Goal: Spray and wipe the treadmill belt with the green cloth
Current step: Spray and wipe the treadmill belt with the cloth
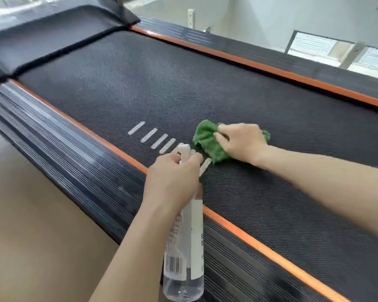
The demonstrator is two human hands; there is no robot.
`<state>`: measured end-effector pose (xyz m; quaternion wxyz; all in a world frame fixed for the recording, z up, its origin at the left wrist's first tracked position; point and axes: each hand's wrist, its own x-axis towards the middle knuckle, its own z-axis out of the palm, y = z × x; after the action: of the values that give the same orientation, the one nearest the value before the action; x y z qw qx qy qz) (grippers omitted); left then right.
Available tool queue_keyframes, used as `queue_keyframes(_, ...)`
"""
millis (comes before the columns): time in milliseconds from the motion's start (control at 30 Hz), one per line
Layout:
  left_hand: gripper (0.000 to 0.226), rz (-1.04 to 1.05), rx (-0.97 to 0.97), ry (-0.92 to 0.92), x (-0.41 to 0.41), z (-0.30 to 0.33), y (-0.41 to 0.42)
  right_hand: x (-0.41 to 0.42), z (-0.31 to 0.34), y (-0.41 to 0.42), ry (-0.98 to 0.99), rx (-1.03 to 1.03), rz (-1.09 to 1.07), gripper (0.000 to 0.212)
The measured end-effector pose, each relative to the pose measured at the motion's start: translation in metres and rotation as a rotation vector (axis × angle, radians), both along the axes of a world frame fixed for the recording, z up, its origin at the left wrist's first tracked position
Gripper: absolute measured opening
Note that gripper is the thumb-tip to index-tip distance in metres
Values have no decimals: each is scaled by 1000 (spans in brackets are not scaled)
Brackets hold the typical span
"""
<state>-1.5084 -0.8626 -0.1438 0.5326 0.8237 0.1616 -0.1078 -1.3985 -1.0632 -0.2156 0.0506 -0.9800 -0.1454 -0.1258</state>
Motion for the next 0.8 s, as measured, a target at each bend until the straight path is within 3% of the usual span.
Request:
queue_keyframes(67,60,-10,5,12,2,-2,-3,29,-7,-2,53,68,-323,33)
queue_keyframes(133,63,-25,-3,36,7,-3,-7,29,-7,7,57,43,-384,34)
queue_keyframes(367,60,-74,18,54,7,-3,-24,-142,-4,-25,36,105,107,31)
queue_keyframes(500,61,-83,30,50,7,-4,-32,-136,-4,-54,28,-32,394,29)
queue_keyframes(567,59,-102,53,34,7,-6,-34,-89,-8,-56,-22,-51,255,28)
queue_keyframes(700,54,-126,94,51,8,-10,-35,9,-12,-44,41,34,-362,32)
queue_keyframes(800,53,-129,77,86,8,-10,-36,2,-10,-32,67,46,-431,33)
